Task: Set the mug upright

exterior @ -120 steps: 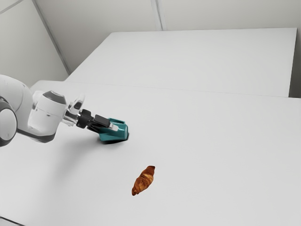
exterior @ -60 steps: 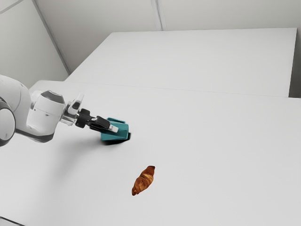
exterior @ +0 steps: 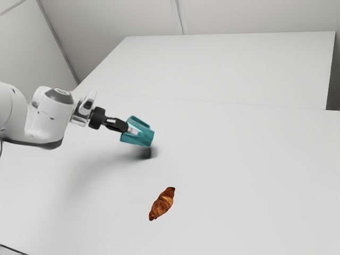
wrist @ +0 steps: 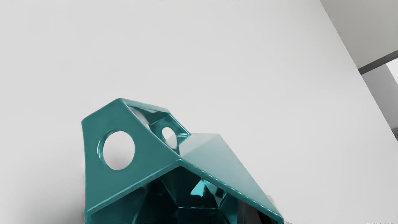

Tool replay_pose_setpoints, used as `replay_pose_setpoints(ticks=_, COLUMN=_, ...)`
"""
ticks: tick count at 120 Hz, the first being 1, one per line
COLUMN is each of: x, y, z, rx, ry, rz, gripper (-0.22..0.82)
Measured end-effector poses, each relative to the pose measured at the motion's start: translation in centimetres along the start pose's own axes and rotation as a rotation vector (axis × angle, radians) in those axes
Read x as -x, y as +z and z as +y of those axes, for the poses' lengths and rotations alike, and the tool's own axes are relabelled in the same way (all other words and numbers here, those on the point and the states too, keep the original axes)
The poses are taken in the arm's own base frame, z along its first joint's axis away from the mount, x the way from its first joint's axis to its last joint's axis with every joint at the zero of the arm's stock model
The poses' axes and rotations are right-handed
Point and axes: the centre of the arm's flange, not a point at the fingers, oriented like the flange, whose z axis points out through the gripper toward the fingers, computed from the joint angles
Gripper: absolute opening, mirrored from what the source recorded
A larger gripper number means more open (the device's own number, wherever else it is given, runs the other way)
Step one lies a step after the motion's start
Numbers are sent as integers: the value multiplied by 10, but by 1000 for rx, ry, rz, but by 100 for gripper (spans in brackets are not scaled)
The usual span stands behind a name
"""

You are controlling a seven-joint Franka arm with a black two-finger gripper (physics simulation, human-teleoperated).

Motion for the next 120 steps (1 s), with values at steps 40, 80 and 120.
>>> replay_pose_setpoints(ticks=40, x=-38, y=-7, z=64, rx=-291, ry=309, rz=-436, gripper=-16)
replay_pose_setpoints(ticks=80, x=-9, y=43, z=116, rx=-484, ry=493, rz=-611, gripper=-16)
replay_pose_setpoints(ticks=120, x=24, y=25, z=89, rx=-612, ry=404, rz=-463, gripper=-16)
